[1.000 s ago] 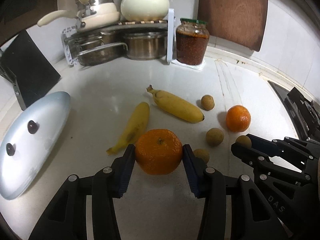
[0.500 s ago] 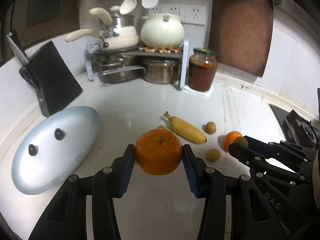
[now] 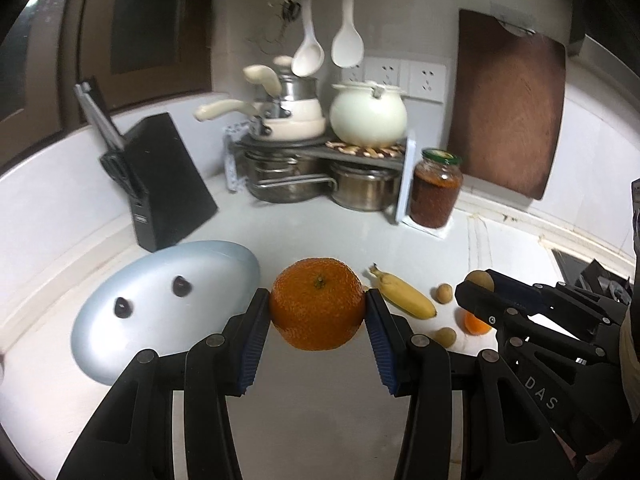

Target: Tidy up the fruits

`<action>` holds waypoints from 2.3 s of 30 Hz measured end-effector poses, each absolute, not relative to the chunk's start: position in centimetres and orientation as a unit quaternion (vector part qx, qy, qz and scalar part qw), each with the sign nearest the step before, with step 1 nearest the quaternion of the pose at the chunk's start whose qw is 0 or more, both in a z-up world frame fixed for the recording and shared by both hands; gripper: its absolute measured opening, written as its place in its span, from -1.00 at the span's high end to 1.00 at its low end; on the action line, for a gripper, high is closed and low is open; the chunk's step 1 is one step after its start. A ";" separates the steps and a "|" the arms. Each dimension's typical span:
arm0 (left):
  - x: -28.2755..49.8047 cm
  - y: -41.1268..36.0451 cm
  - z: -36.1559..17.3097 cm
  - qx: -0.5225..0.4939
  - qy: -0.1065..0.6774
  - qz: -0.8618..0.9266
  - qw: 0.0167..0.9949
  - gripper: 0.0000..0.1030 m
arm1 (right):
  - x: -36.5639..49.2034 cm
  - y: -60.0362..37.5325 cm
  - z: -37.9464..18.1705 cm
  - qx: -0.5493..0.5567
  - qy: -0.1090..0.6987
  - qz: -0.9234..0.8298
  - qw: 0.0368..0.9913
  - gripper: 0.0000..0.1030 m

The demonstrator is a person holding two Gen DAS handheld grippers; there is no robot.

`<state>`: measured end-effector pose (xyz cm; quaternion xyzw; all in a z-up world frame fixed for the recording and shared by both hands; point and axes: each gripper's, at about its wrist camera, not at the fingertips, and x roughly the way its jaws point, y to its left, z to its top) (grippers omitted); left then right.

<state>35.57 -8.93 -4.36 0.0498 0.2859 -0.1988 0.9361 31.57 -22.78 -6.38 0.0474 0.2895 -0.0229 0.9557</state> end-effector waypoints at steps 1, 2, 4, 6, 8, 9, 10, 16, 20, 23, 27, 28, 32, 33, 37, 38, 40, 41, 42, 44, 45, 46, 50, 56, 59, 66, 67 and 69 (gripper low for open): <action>35.5 -8.6 -4.1 0.048 0.283 -0.194 0.938 0.09 | 31.7 -22.5 -6.2 0.046 0.286 -0.020 0.957 0.54; 35.4 -8.3 -3.9 0.046 0.282 -0.191 0.939 0.09 | 31.7 -22.3 -5.9 0.045 0.282 -0.016 0.958 0.54; 35.3 -7.7 -3.6 0.042 0.279 -0.184 0.942 0.09 | 31.8 -21.9 -5.5 0.042 0.275 -0.008 0.961 0.54; 35.2 -7.1 -3.3 0.040 0.274 -0.175 0.945 0.09 | 32.0 -21.3 -5.2 0.040 0.268 -0.001 0.963 0.54; 35.2 -6.5 -3.0 0.039 0.270 -0.166 0.948 0.09 | 32.3 -20.9 -4.9 0.037 0.263 0.006 0.964 0.54; 35.1 -6.2 -2.8 0.038 0.268 -0.160 0.949 0.09 | 32.4 -20.7 -4.8 0.036 0.261 0.009 0.964 0.54; 35.1 -5.8 -2.6 0.036 0.265 -0.155 0.951 0.09 | 32.6 -20.4 -4.6 0.036 0.259 0.012 0.965 0.54; 35.3 -3.7 -1.9 0.024 0.257 -0.130 0.957 0.09 | 33.6 -18.8 -3.8 0.032 0.246 0.035 0.968 0.54; 35.6 -2.0 -1.6 0.019 0.252 -0.108 0.962 0.09 | 34.4 -17.5 -3.3 0.026 0.237 0.051 0.970 0.54; 35.8 -0.8 -1.4 0.018 0.248 -0.089 0.965 0.09 | 35.1 -16.2 -3.0 0.021 0.231 0.065 0.971 0.54; 36.1 0.9 -1.5 0.017 0.246 -0.066 0.967 0.09 | 35.9 -14.7 -2.8 0.016 0.226 0.079 0.971 0.54; 36.2 1.3 -1.5 0.017 0.246 -0.062 0.967 0.09 | 36.2 -14.4 -2.8 0.015 0.226 0.083 0.970 0.54; 36.6 2.8 -1.5 0.017 0.245 -0.042 0.969 0.09 | 37.1 -12.9 -2.8 0.013 0.227 0.097 0.969 0.54; 36.6 3.1 -1.5 0.017 0.244 -0.038 0.969 0.09 | 37.4 -12.6 -2.8 0.013 0.227 0.101 0.969 0.54; 37.0 4.3 -1.7 0.016 0.246 -0.020 0.969 0.09 | 38.5 -11.2 -3.0 0.010 0.230 0.115 0.966 0.54; 37.1 4.6 -1.8 0.015 0.247 -0.016 0.969 0.09 | 38.7 -10.9 -3.1 0.009 0.231 0.119 0.966 0.54; 37.6 5.2 -2.1 0.014 0.251 -0.008 0.968 0.09 | 39.3 -10.3 -3.3 0.009 0.235 0.126 0.964 0.54; 37.7 5.4 -2.3 0.014 0.253 -0.004 0.967 0.09 | 39.6 -10.0 -3.4 0.009 0.237 0.130 0.963 0.54; 37.8 5.7 -2.5 0.014 0.255 0.000 0.967 0.09 | 40.0 -9.7 -3.6 0.010 0.240 0.134 0.961 0.54; 38.2 6.4 -2.9 0.012 0.260 0.009 0.965 0.09 | 40.7 -9.1 -3.8 0.009 0.244 0.140 0.960 0.54; 38.3 6.7 -3.2 0.012 0.263 0.012 0.965 0.09 | 40.9 -8.8 -4.0 0.008 0.245 0.141 0.959 0.54; 38.5 7.0 -3.4 0.012 0.267 0.016 0.963 0.09 | 41.2 -8.5 -4.2 0.006 0.247 0.143 0.958 0.54; 39.1 8.2 -4.4 0.009 0.279 0.029 0.960 0.09 | 42.9 -7.2 -5.1 0.004 0.260 0.156 0.953 0.54; 40.3 9.8 -5.7 0.002 0.298 0.038 0.954 0.09 | 44.8 -5.6 -6.3 0.004 0.279 0.174 0.945 0.54; 41.2 10.5 -6.5 -0.002 0.310 0.039 0.950 0.09 | 45.7 -4.5 -7.1 0.000 0.290 0.184 0.939 0.54; 43.2 11.6 -8.2 -0.001 0.329 0.040 0.944 0.09 | 48.1 -2.7 -8.5 -0.004 0.313 0.201 0.928 0.54; 43.4 11.8 -8.4 -0.001 0.331 0.040 0.943 0.09 | 48.3 -2.4 -8.7 -0.005 0.316 0.202 0.927 0.54; 44.0 12.0 -9.0 -0.004 0.338 0.040 0.940 0.09 | 49.1 -2.1 -9.2 -0.004 0.326 0.208 0.922 0.54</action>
